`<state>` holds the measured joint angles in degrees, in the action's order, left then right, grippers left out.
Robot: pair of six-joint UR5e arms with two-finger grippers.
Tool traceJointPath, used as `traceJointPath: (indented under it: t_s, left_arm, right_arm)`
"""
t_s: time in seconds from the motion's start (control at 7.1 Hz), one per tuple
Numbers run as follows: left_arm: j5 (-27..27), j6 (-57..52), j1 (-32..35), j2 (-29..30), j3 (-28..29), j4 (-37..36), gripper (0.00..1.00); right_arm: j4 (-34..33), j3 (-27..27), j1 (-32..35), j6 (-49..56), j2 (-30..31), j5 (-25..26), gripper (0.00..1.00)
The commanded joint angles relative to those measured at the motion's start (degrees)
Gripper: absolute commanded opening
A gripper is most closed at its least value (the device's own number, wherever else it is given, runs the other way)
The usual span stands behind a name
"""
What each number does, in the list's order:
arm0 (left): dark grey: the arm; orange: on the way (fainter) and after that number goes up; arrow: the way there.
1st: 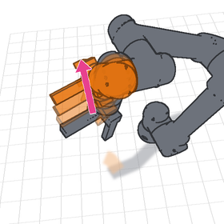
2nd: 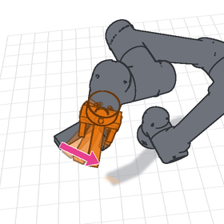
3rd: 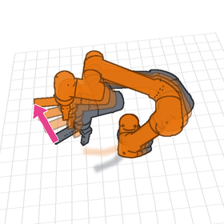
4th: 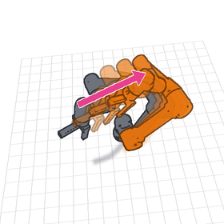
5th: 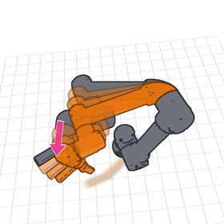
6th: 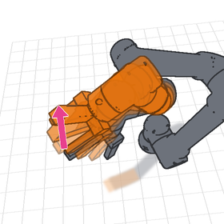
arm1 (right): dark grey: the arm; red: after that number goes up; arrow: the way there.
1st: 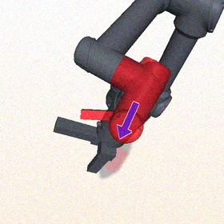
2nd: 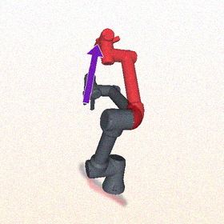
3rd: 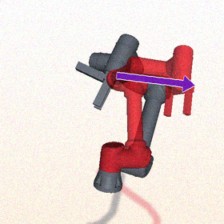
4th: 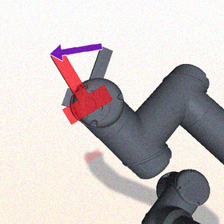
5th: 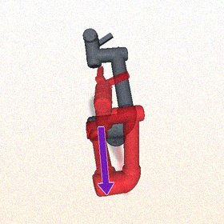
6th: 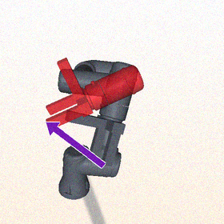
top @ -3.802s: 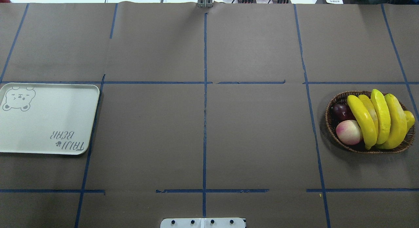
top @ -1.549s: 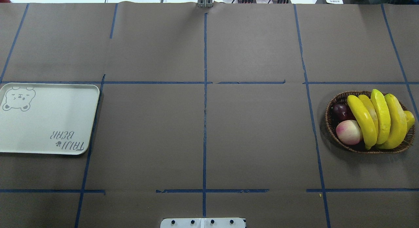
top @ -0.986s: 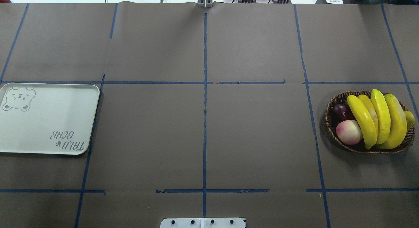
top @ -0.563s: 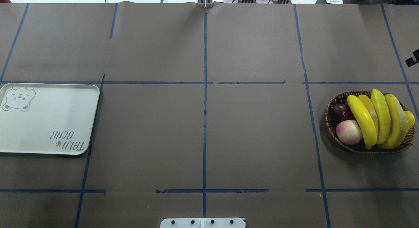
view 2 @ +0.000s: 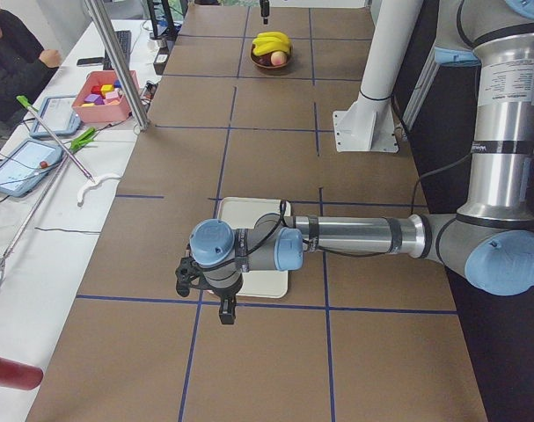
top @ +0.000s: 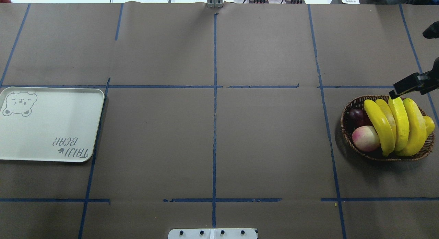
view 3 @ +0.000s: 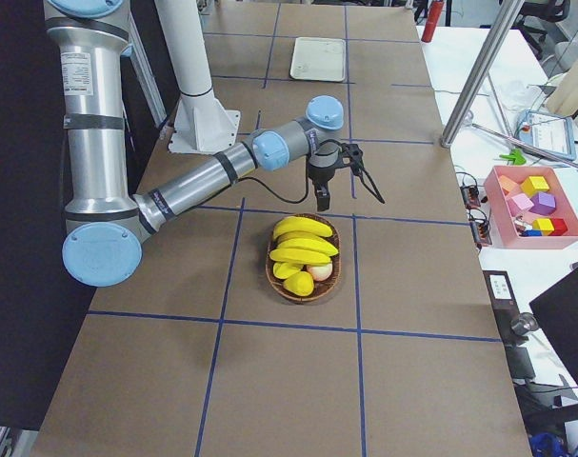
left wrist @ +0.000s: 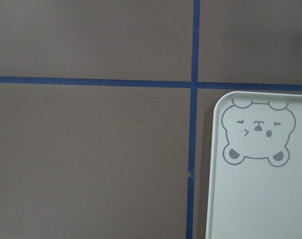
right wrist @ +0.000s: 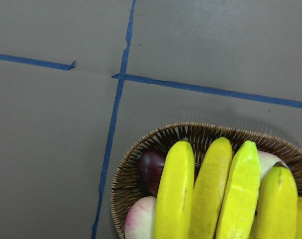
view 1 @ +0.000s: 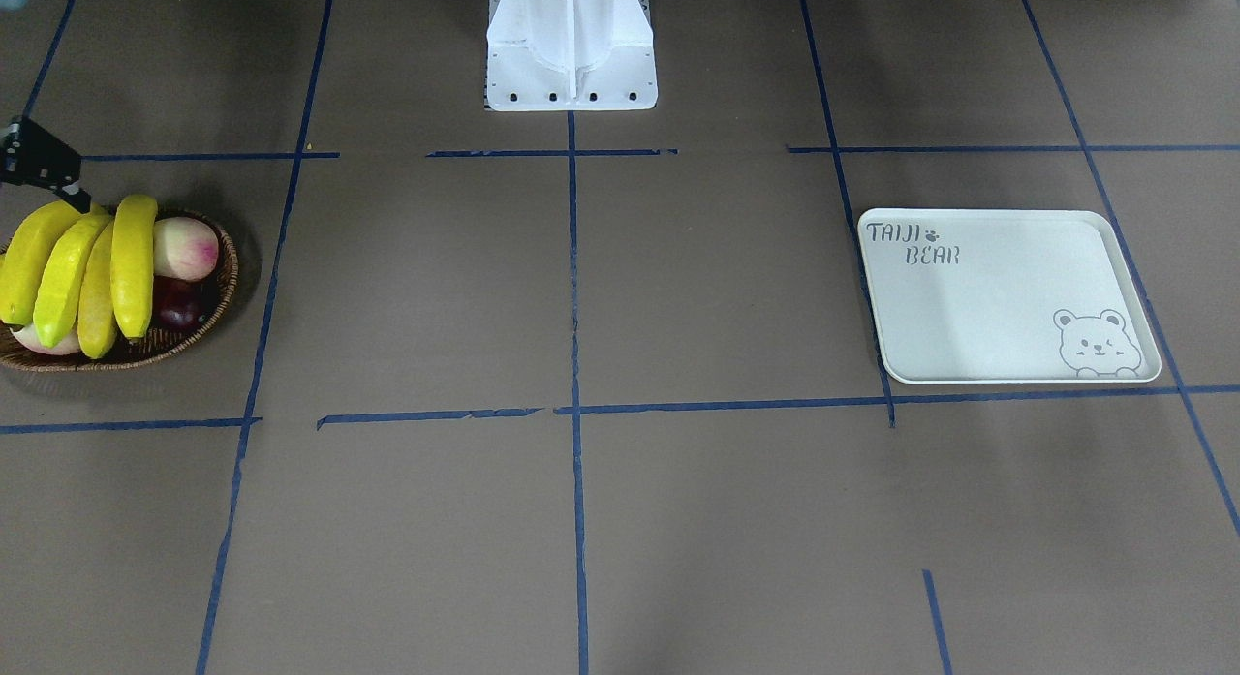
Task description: Transfer all bananas from basket to plate
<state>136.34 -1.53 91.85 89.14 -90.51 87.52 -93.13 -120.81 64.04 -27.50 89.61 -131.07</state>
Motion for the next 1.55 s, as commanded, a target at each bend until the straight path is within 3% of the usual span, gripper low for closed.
traceJointPath:
  t_s: [0.0,0.56,0.99,1.13,1.41]
  left_arm:
    - [-0.02,0.13,0.0,-0.02,0.5,0.02,1.0]
    - [-0.02,0.04,0.0,-0.11,0.51,1.08,1.0]
    - [0.07,0.04,0.0,-0.02,0.51,1.25,1.0]
    - [0.07,0.04,0.0,-0.02,0.51,1.25,1.0]
    - [0.07,-0.05,0.0,-0.02,0.51,1.25,1.0]
  right_arm:
    - [6.7,-0.75,-6.72,-7.12,2.92,4.59,0.99]
    - [7.26,5.05,-10.77,-6.96,4.87,4.42,0.97]
    - [7.18,5.32,-12.1,-6.96,5.49,4.77,0.93]
    - [7.18,5.76,-12.1,-6.96,5.49,4.77,0.85]
    - [7.18,6.64,-12.1,-6.61,5.49,5.47,0.85]
